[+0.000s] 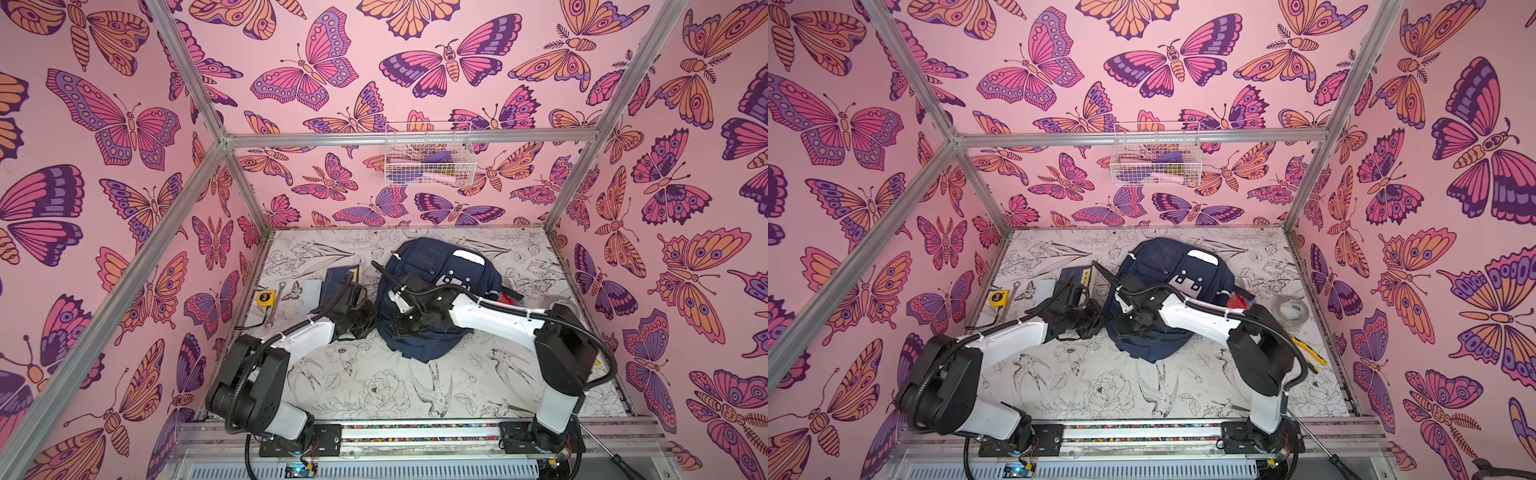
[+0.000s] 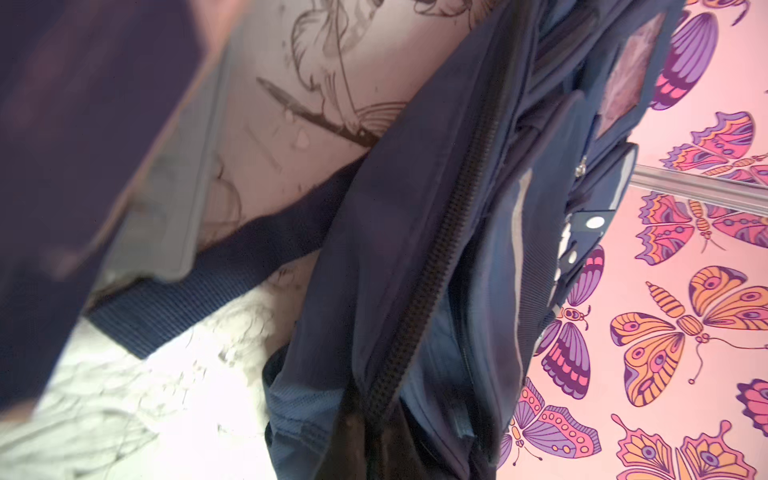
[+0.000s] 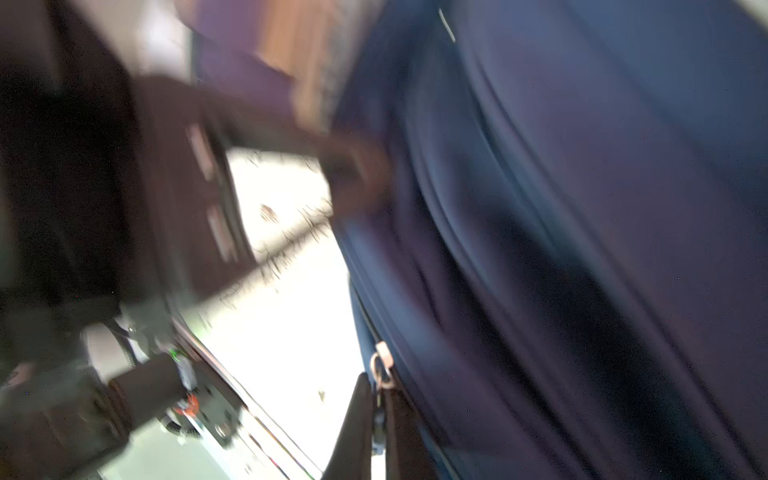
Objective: Pack the student bag
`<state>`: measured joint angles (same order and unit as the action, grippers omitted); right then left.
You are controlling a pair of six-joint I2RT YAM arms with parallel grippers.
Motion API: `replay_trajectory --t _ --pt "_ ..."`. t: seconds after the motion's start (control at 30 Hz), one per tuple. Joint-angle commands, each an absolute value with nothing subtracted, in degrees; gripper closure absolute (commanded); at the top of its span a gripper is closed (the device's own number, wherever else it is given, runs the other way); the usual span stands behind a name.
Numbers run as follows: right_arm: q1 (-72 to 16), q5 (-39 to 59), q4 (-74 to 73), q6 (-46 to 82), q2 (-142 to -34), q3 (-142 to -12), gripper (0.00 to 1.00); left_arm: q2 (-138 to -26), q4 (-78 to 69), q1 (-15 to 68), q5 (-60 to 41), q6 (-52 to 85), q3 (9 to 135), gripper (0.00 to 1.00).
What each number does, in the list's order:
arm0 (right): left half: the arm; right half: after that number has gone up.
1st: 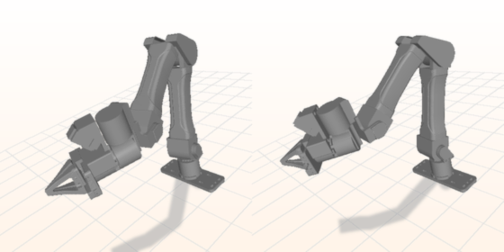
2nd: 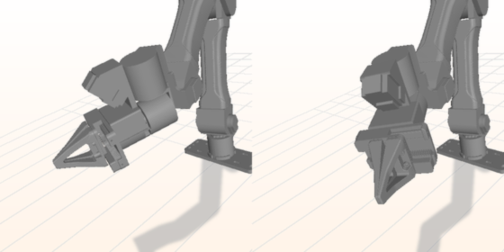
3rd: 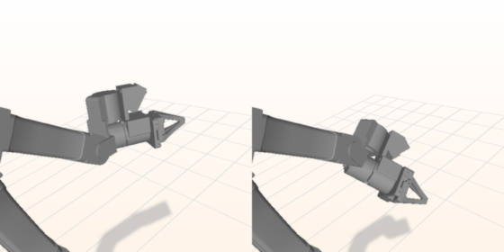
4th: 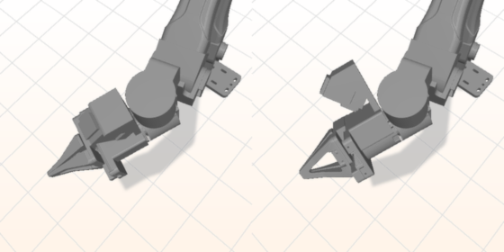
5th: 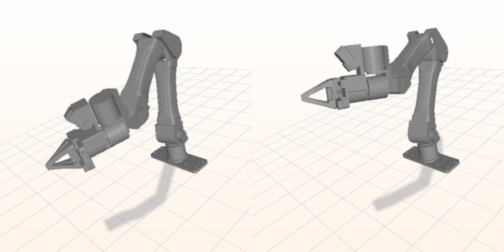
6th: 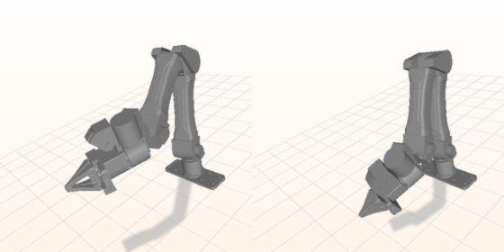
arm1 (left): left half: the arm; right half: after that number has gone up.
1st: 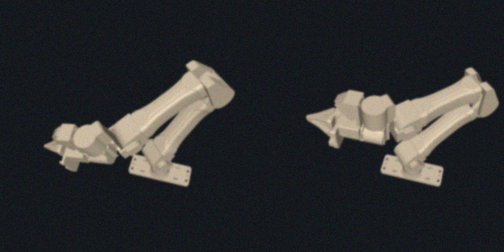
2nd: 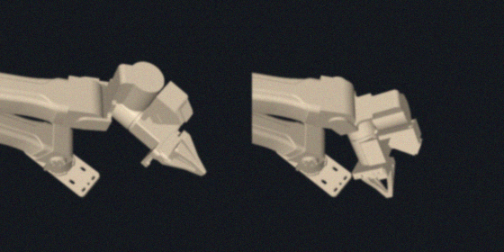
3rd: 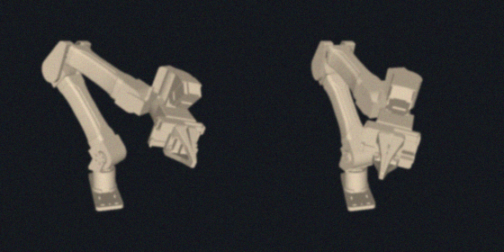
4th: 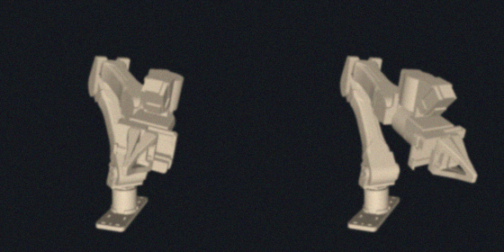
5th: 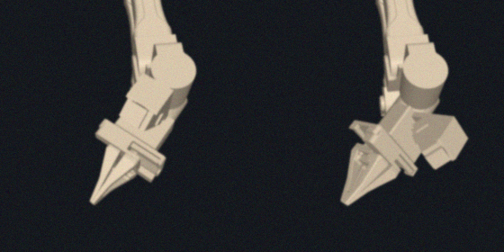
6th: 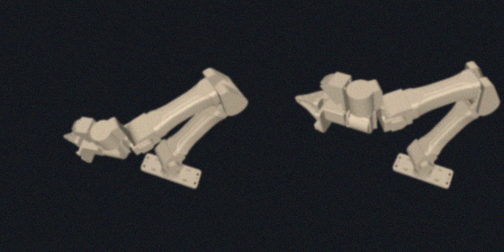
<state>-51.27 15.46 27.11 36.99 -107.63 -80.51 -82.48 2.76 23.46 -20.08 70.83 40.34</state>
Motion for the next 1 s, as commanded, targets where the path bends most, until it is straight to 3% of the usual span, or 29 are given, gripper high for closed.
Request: replay_trajectory --t 0.0,0.2,0.23,0.33,0.4,0.57,0.8,0.97 --pt "-51.15 12.09 29.93 34.13 -110.2 -87.31 1.0 -75.36 1.89 24.97 -17.06 74.74 36.34 1.0" --pt "-45.44 14.47 35.29 27.6 -102.63 -79.59 1.0 -66.72 9.83 32.79 -10.49 75.81 33.85 1.0" --pt "-45.24 15.16 36.07 26.38 -100.76 -77.55 1.0 -66.49 9.88 32.79 -10.87 75.98 33.75 0.95" --pt "-45.09 17.39 38.05 24.39 -94.99 -71.6 1.0 -65.59 12.76 30.83 -9.82 73.83 35.62 0.43" --pt "-45.19 19.03 37.37 24.75 -92.36 -68.4 1.0 -65.71 15.04 28.43 -9.1 71.73 37.26 0.26" --pt "-45.2 20.91 33.81 27.41 -88.64 -63.45 1.0 -73.37 14.55 23.72 -15.26 69.23 41.45 0.3" --pt "-45.32 22.15 31.31 29.78 -87.98 -63.01 1.0 -84.17 8.08 25.23 -22.95 69.98 44.25 0.34" --pt "-45.33 22.05 31.85 30.17 -87.73 -63.29 1.0 -89.13 0.75 26.08 -25.93 73.01 43.72 0.42"
